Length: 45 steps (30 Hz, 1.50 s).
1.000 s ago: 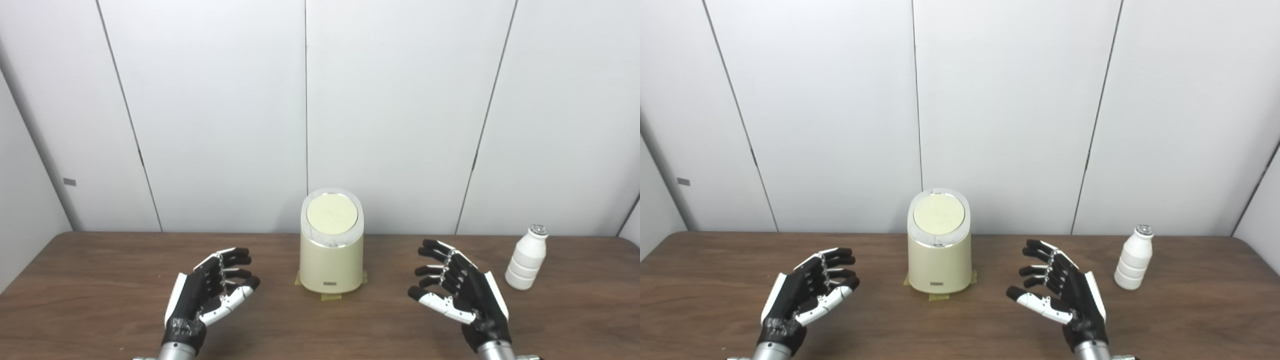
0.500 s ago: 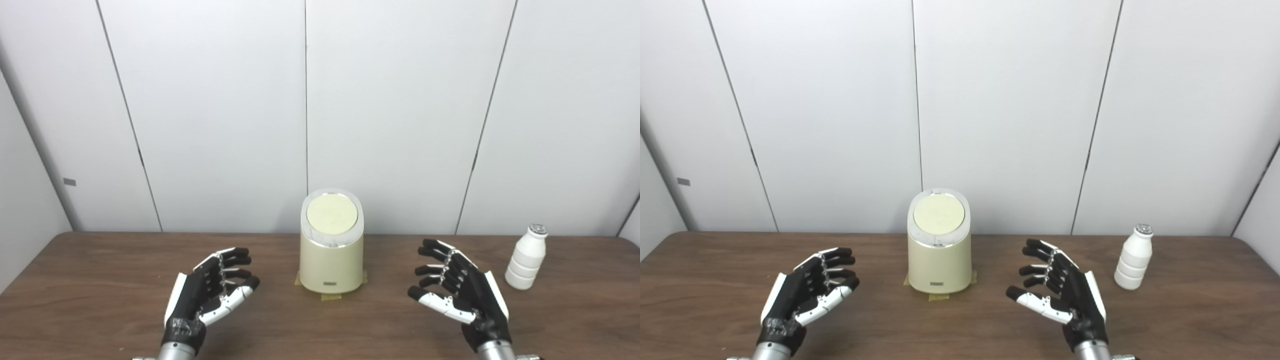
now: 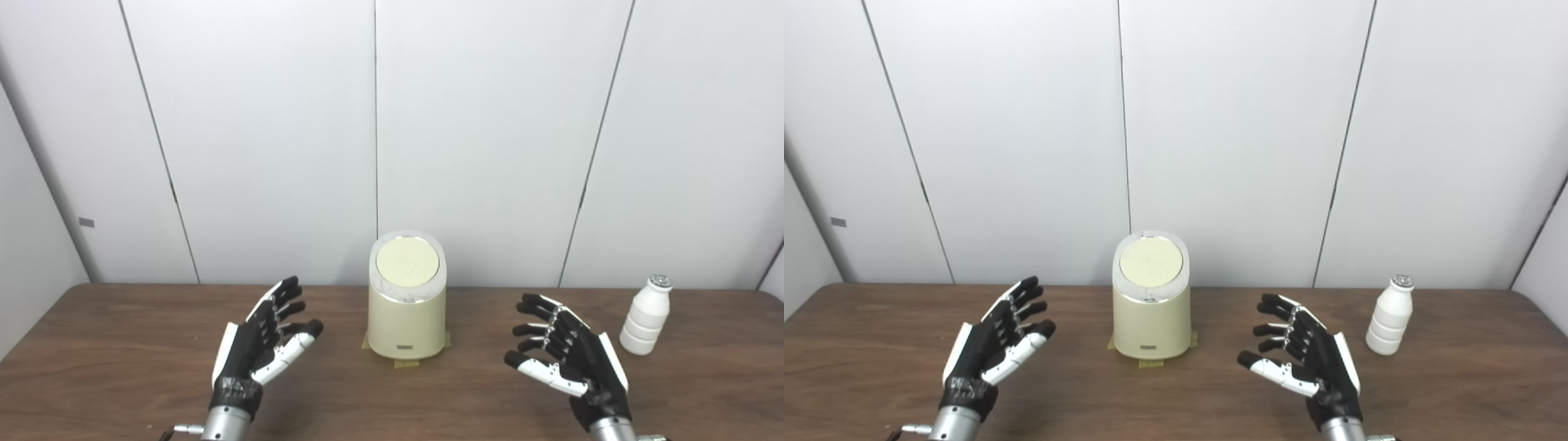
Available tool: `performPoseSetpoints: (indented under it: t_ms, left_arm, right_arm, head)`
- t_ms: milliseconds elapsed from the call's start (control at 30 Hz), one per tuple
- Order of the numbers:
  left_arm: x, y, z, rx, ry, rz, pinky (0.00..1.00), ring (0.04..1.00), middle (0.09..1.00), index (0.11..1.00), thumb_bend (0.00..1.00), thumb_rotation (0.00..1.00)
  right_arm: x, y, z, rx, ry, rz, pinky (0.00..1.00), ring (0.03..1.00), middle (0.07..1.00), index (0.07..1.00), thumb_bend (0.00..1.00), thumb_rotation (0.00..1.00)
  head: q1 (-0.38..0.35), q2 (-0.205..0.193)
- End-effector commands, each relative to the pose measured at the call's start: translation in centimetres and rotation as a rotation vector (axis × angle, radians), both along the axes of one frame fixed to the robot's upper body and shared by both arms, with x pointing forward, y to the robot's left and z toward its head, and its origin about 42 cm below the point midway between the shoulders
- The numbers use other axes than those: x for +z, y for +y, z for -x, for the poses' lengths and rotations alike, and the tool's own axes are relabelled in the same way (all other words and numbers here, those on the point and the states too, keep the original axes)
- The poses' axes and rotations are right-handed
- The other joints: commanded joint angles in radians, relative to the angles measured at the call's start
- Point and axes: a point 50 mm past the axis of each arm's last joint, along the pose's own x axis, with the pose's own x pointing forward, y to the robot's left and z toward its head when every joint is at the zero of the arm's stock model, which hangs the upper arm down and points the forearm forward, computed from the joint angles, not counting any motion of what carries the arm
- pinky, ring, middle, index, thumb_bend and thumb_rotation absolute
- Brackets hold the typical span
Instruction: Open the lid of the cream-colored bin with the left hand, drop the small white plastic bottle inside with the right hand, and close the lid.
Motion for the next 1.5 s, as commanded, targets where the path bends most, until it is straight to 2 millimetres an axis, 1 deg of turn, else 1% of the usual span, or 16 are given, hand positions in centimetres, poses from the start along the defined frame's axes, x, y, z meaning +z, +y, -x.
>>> performPoseSetpoints:
  t_ms: [0,33,100,133,267,333,433,600,700,767,900,967,1133,1200,1300,1467]
  left_arm:
    - [3.6,-0.8,-1.9,-0.002,-0.106,-0.048,0.76,0.824,0.86,0.902,0.82,0.44]
    - [4.2,-1.2,-2.7,0.003,-0.108,-0.062,0.77,0.825,0.861,0.902,0.82,0.44]
    - [4.7,-1.6,-3.7,0.007,-0.11,-0.071,0.8,0.826,0.858,0.899,0.82,0.41]
    - [5.1,-2.0,-4.5,0.009,-0.105,-0.07,0.81,0.834,0.86,0.901,0.81,0.4]
    - [6.4,-3.4,-7.1,0.019,-0.096,-0.095,0.87,0.916,0.923,0.946,0.83,0.36]
    - [6.9,-3.9,-8.0,0.02,-0.095,-0.104,0.9,0.953,0.95,0.964,0.82,0.34]
    - [7.7,-4.5,-9.4,0.023,-0.096,-0.126,0.93,0.995,0.992,0.988,0.84,0.33]
    - [9.1,-5.6,-11.4,0.027,-0.102,-0.202,0.93,1.0,1.0,1.0,0.89,0.33]
    - [9.6,-6.2,-12.4,0.028,-0.121,-0.277,0.98,1.0,1.0,1.0,0.88,0.34]
    - [9.9,-6.6,-13.0,0.028,-0.12,-0.307,0.97,1.0,1.0,1.0,0.89,0.35]
    - [10.1,-7.1,-13.8,0.032,-0.109,-0.354,0.91,1.0,1.0,1.0,0.91,0.34]
    - [10.1,-7.4,-14.0,0.031,-0.106,-0.379,0.86,1.0,1.0,1.0,0.93,0.33]
    - [9.9,-7.9,-14.2,0.029,-0.098,-0.461,0.82,1.0,1.0,1.0,0.95,0.32]
    - [9.8,-8.1,-14.2,0.034,-0.094,-0.5,0.84,1.0,1.0,1.0,0.97,0.31]
    - [9.6,-8.4,-14.2,0.034,-0.088,-0.538,0.85,1.0,1.0,1.0,0.98,0.31]
    - [9.4,-8.8,-14.0,0.036,-0.076,-0.598,0.92,1.0,1.0,1.0,0.99,0.31]
  right_arm:
    - [2.0,0.0,-0.8,0.006,-0.091,0.014,0.49,0.598,0.733,0.718,0.81,0.21]
    - [2.0,0.1,-0.8,0.006,-0.089,0.012,0.49,0.599,0.733,0.718,0.81,0.21]
    - [2.0,0.1,-0.8,0.007,-0.084,0.004,0.51,0.608,0.734,0.717,0.82,0.21]
    - [1.9,0.2,-0.8,0.007,-0.082,0.001,0.52,0.611,0.734,0.717,0.83,0.21]
    - [1.8,0.3,-0.8,0.001,-0.08,0.001,0.51,0.617,0.735,0.722,0.85,0.24]
    - [1.8,0.4,-0.8,0.003,-0.084,-0.003,0.52,0.624,0.738,0.726,0.84,0.23]
    - [2.0,0.6,-0.7,0.006,-0.089,-0.006,0.51,0.627,0.741,0.725,0.83,0.23]
    - [1.9,0.7,-0.8,0.011,-0.092,-0.014,0.51,0.629,0.741,0.731,0.82,0.23]
    - [1.9,0.7,-0.9,0.008,-0.096,-0.022,0.5,0.622,0.735,0.727,0.83,0.23]
    - [1.9,0.7,-1.0,0.006,-0.098,-0.021,0.49,0.621,0.733,0.728,0.83,0.23]
    - [1.9,0.8,-1.0,0.001,-0.097,-0.023,0.49,0.632,0.732,0.726,0.84,0.26]
    - [2.1,1.0,-1.0,0.0,-0.098,-0.025,0.5,0.625,0.73,0.724,0.84,0.25]
    - [2.2,1.0,-1.0,-0.006,-0.095,-0.023,0.49,0.629,0.73,0.722,0.85,0.26]
    - [2.2,1.0,-0.9,-0.008,-0.095,-0.022,0.49,0.63,0.729,0.719,0.87,0.28]
    - [2.3,1.0,-0.9,-0.009,-0.099,-0.019,0.48,0.623,0.725,0.717,0.86,0.28]
    - [2.2,0.9,-1.0,-0.008,-0.1,-0.013,0.48,0.622,0.73,0.719,0.85,0.28]
  head:
    - [0.001,0.0]
    - [0.002,-0.001]
    - [0.002,-0.004]
    - [0.0,-0.005]
    - [-0.004,-0.006]
    - [-0.006,-0.006]
    - [-0.01,-0.008]
    - [-0.017,-0.006]
    - [-0.019,-0.006]
    - [-0.021,-0.007]
    - [-0.025,-0.007]
    - [-0.027,-0.006]
    - [-0.03,-0.005]
    - [-0.03,-0.005]
    - [-0.03,-0.005]
    - [-0.032,-0.001]
